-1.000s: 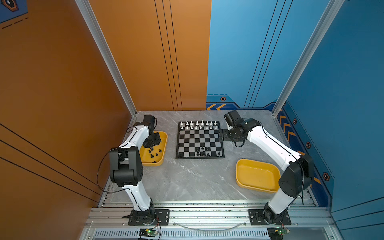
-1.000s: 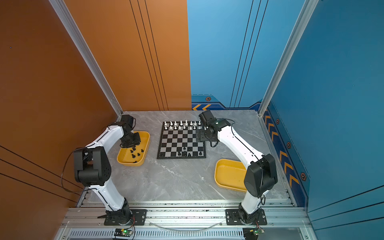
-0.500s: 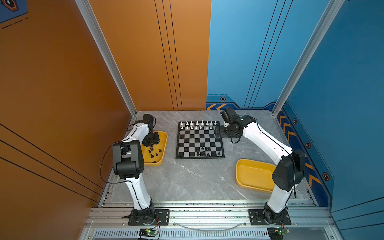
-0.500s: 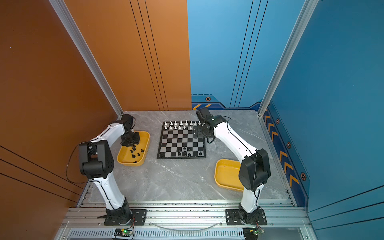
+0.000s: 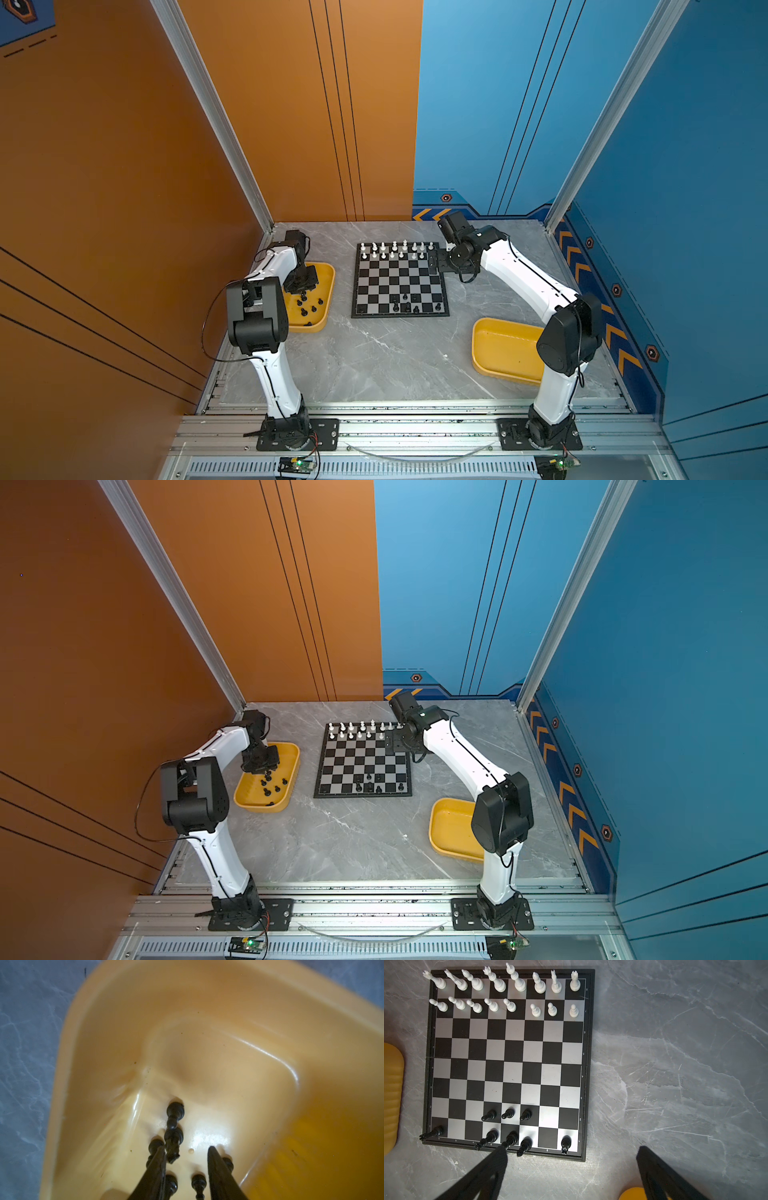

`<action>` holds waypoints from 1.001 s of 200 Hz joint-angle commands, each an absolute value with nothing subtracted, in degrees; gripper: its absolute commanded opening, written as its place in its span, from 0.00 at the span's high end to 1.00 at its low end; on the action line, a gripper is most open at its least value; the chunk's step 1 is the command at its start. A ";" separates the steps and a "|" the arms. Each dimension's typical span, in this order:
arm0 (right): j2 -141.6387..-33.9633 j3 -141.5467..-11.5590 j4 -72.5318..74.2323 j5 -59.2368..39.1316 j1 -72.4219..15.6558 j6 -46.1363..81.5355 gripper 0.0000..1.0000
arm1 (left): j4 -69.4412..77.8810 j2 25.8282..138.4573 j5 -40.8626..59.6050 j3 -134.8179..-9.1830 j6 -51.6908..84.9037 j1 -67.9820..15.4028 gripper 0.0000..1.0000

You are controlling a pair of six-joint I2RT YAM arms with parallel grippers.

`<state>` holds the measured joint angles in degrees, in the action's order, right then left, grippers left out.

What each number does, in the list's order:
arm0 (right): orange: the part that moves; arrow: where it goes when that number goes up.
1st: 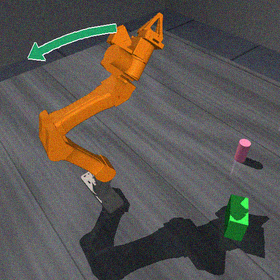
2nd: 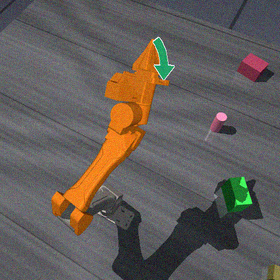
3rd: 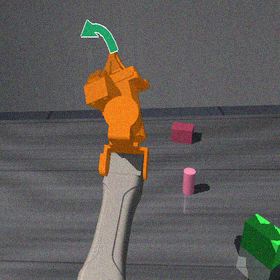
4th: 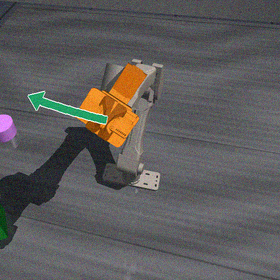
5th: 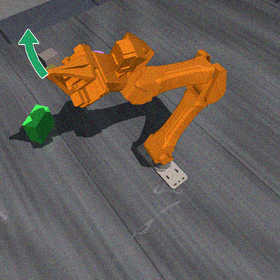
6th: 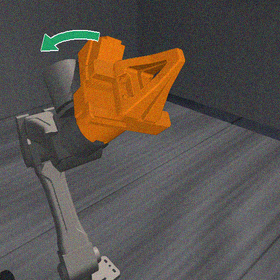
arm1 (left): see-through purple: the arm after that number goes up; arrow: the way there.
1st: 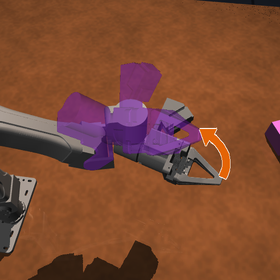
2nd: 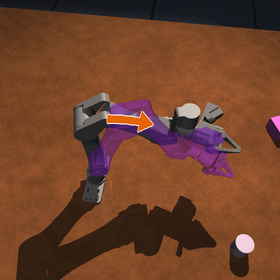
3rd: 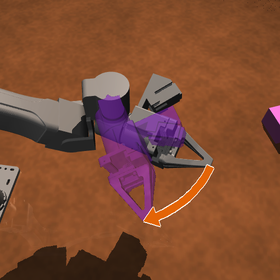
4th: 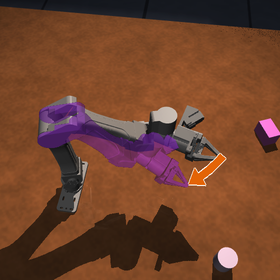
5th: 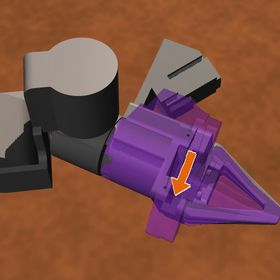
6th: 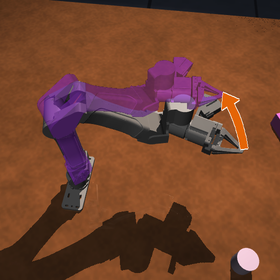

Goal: Set up the chess pieces on the board

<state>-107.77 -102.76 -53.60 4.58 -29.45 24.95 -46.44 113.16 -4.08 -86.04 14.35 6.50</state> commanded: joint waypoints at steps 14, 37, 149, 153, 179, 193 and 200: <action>-109.29 -106.12 -56.46 5.13 -29.00 24.79 0.00 | -47.06 114.06 -4.67 -86.84 13.63 7.37 0.67; -109.69 -106.77 -56.68 5.04 -29.00 24.63 0.00 | -47.10 113.87 -4.66 -86.20 13.49 7.57 0.69; -108.67 -106.01 -57.44 5.59 -29.17 24.52 0.00 | -46.15 114.62 -4.41 -83.63 13.19 8.32 0.76; -108.60 -105.92 -57.40 5.57 -29.26 24.57 0.00 | -46.07 114.62 -4.32 -83.54 13.18 8.35 0.76; -108.29 -105.49 -57.44 5.90 -29.36 24.65 0.00 | -45.86 115.00 -4.22 -83.41 13.11 8.51 0.76; -108.26 -105.38 -57.40 6.04 -29.44 24.79 0.00 | -45.78 115.17 -4.24 -83.44 12.94 8.60 0.77; -108.24 -105.29 -57.39 6.14 -29.53 24.79 0.00 | -45.72 115.36 -4.18 -83.43 12.88 8.68 0.77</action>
